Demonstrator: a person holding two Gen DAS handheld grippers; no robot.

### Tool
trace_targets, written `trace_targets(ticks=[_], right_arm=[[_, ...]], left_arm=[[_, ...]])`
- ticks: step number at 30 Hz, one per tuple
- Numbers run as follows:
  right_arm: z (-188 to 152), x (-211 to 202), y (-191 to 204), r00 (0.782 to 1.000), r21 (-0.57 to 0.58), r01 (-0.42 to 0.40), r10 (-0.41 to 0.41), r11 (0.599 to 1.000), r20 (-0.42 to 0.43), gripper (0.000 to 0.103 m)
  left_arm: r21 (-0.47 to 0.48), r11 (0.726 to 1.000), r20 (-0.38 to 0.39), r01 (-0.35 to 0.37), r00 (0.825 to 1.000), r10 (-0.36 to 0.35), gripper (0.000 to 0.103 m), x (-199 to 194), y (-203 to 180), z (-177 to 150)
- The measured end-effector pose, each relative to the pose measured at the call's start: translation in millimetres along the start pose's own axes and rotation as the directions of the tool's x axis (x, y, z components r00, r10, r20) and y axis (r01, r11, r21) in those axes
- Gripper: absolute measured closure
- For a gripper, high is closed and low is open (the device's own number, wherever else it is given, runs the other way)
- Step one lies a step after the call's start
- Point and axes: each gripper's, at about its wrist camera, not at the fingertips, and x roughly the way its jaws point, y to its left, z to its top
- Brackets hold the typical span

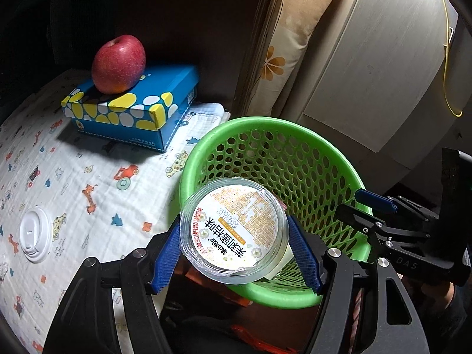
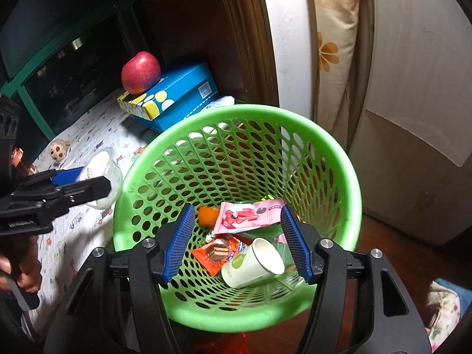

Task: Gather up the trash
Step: 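Open the right gripper to drop the orange piece while the left gripper releases the tub, then move both grippers back over the table toward the foam block and cup lid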

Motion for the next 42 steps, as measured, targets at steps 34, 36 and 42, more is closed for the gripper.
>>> trace_targets(ticks=[34, 36, 42], right_arm=[[18.5, 10.2, 89.5, 0.992, -0.121, -0.120, 0.122, 0.985, 0.012, 0.024], [20.8, 16.0, 104.8, 0.990, -0.144, -0.137, 0.139, 0.980, 0.001, 0.024], [23.5, 30.4, 147.5, 0.984, -0.199, -0.180, 0.178, 0.963, -0.027, 0.024]], left_arm=[[-0.245, 0.944, 0.064, -0.224, 0.967, 0.246, 0.025, -73.1, 122.3, -34.6], [-0.280, 0.921, 0.052, -0.269, 0.954, 0.295, 0.025, -80.9, 145.6, -41.3], [-0.404, 0.827, -0.015, -0.391, 0.907, 0.422, 0.025, -99.0, 220.8, -68.2]])
